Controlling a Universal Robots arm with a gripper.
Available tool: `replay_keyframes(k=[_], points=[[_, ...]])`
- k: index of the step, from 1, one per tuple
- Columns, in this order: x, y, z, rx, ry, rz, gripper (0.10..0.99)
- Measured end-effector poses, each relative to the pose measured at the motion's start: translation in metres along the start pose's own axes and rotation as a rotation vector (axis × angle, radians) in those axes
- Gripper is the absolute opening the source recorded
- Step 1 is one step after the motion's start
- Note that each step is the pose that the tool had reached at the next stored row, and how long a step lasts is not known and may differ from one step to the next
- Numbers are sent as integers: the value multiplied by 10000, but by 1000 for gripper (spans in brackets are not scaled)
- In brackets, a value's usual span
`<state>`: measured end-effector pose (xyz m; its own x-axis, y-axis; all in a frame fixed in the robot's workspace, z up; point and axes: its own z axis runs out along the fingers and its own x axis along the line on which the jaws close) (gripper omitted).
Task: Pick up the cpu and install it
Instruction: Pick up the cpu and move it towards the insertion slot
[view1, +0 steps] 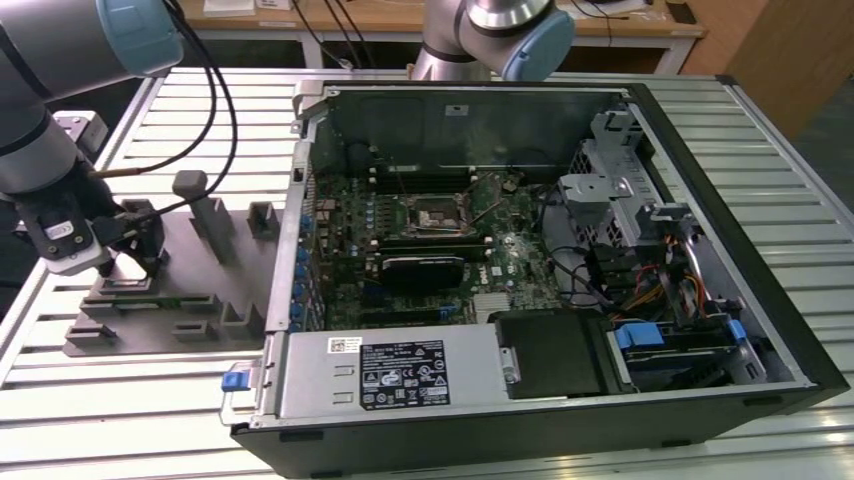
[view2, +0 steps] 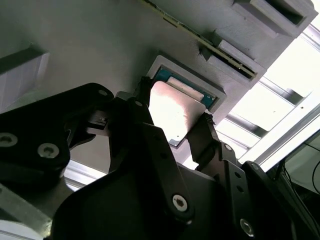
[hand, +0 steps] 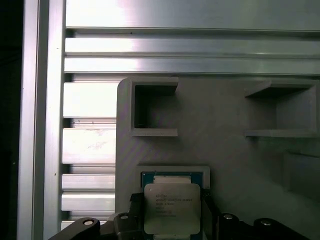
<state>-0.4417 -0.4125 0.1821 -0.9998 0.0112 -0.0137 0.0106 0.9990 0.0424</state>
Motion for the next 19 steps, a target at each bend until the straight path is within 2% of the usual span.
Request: replay_keyframes(k=[12, 19], points=[[-2, 6, -133, 0, 0, 0, 541], [-3, 8, -184, 0, 0, 0, 541]])
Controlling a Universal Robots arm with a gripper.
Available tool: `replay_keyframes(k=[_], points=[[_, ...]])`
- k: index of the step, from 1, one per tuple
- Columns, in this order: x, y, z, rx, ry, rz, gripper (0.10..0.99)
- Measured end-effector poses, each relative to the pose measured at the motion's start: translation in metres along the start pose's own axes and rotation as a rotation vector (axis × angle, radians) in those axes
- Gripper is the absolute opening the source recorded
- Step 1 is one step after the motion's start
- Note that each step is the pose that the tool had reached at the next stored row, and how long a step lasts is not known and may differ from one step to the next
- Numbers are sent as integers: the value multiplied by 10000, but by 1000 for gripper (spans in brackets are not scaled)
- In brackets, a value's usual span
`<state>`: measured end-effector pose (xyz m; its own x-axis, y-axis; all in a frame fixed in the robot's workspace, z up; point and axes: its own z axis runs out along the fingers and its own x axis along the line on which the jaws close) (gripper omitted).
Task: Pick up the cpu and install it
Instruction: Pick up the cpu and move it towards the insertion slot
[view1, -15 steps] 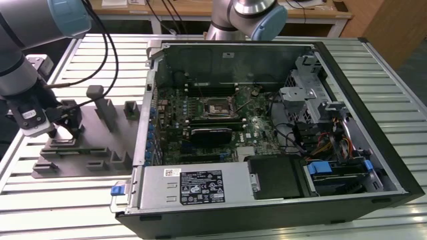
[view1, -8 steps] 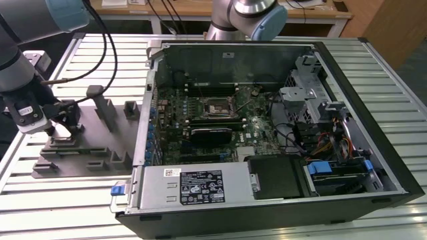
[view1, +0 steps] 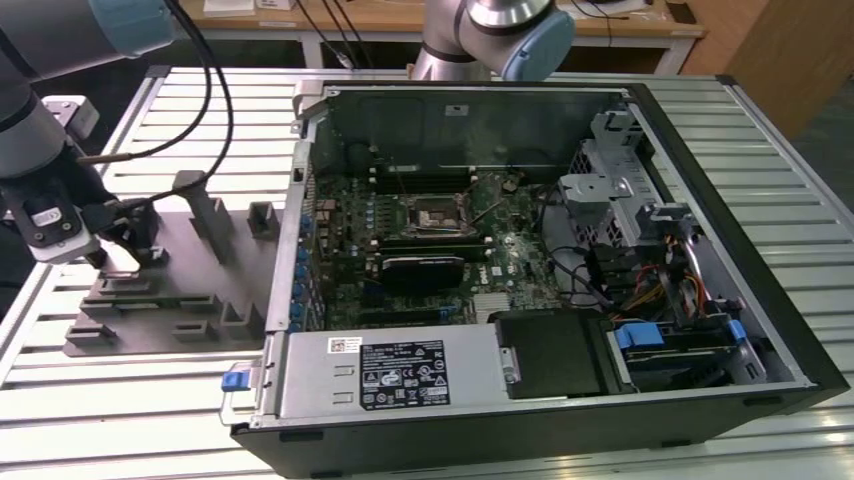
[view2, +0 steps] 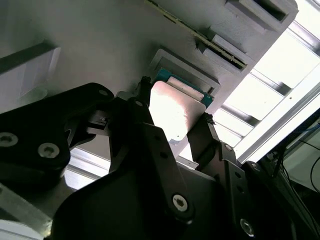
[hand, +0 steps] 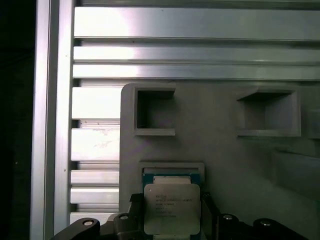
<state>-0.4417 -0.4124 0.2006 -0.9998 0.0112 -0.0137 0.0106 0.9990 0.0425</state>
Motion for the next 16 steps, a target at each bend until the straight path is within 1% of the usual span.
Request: replay_keyframes(k=[7, 16], points=[[0, 1, -36, 0, 0, 0, 541], [-1, 4, -108, 0, 0, 0, 541]])
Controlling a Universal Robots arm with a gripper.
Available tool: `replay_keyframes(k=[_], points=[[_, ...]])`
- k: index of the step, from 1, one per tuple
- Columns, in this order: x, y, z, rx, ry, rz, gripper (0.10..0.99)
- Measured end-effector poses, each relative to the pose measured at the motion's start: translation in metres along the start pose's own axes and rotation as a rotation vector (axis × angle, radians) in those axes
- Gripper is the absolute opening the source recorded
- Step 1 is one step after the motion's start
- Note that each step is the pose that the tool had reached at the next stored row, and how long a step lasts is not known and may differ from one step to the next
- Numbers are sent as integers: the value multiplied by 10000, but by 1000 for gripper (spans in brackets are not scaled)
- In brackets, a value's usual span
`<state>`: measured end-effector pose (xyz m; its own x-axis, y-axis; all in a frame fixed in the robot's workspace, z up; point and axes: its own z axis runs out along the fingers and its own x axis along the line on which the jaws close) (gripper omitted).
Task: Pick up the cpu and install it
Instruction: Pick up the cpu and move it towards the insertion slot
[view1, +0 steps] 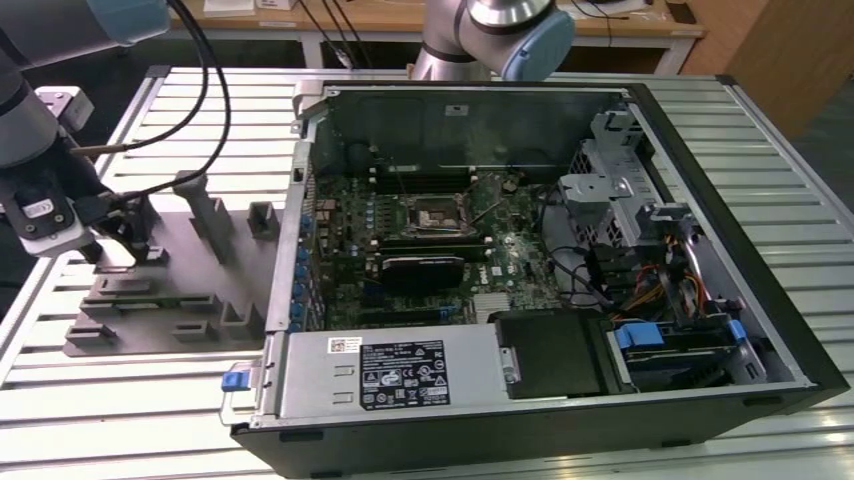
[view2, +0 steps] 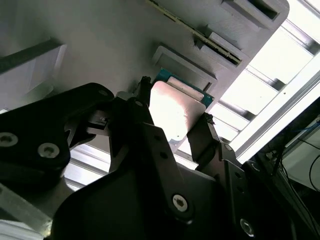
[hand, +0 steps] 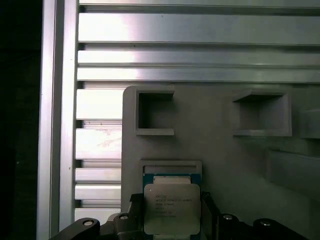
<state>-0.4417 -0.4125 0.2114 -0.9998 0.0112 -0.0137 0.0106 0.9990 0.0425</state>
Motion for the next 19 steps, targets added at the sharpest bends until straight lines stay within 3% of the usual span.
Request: replay_keyframes(k=[19], points=[[-3, 11, -194, 0, 0, 0, 541]])
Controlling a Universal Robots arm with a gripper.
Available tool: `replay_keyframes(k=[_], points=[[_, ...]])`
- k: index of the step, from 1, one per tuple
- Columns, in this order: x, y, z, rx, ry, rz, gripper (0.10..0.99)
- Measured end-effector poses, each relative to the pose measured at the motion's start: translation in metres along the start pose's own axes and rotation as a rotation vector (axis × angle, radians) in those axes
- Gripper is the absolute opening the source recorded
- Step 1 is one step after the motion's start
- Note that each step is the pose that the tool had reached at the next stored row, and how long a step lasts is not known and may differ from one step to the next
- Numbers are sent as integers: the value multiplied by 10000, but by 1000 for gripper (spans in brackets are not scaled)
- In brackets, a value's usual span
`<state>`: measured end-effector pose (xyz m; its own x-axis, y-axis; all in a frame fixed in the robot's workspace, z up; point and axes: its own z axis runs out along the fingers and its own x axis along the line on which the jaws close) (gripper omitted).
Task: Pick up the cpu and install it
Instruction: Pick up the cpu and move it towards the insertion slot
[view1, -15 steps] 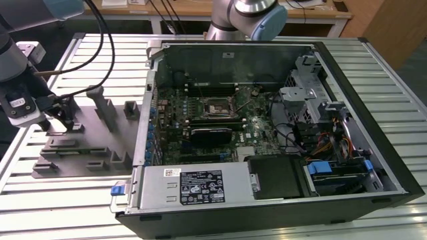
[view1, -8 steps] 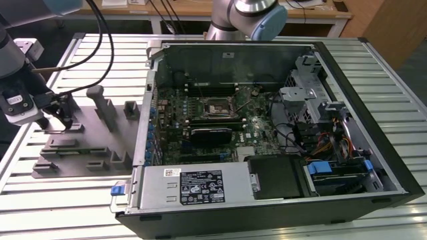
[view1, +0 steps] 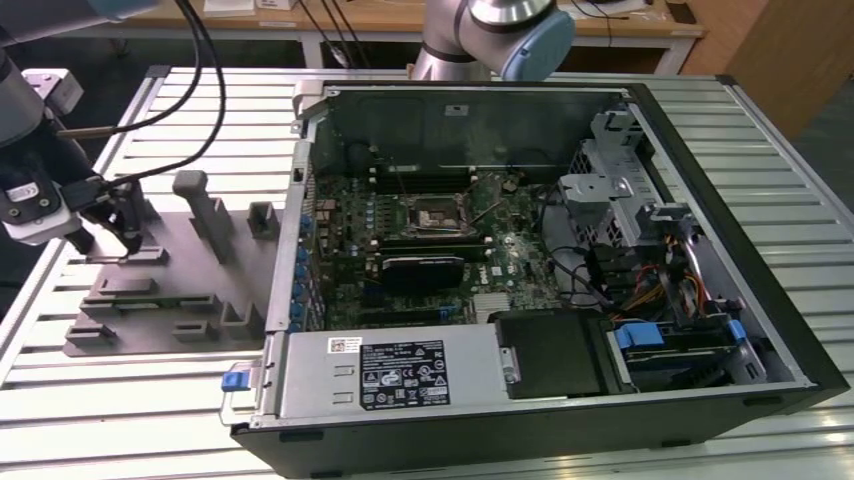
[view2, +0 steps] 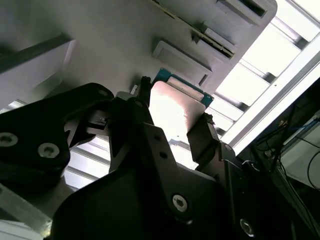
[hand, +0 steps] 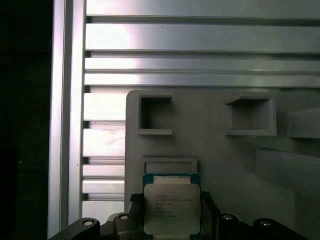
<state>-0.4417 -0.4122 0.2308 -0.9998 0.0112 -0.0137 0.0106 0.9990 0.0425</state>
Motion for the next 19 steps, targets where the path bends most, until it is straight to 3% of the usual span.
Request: replay_keyframes(k=[2, 19], points=[[-1, 4, -57, 0, 0, 0, 541], [-4, 16, -273, -1, -1, 0, 541]])
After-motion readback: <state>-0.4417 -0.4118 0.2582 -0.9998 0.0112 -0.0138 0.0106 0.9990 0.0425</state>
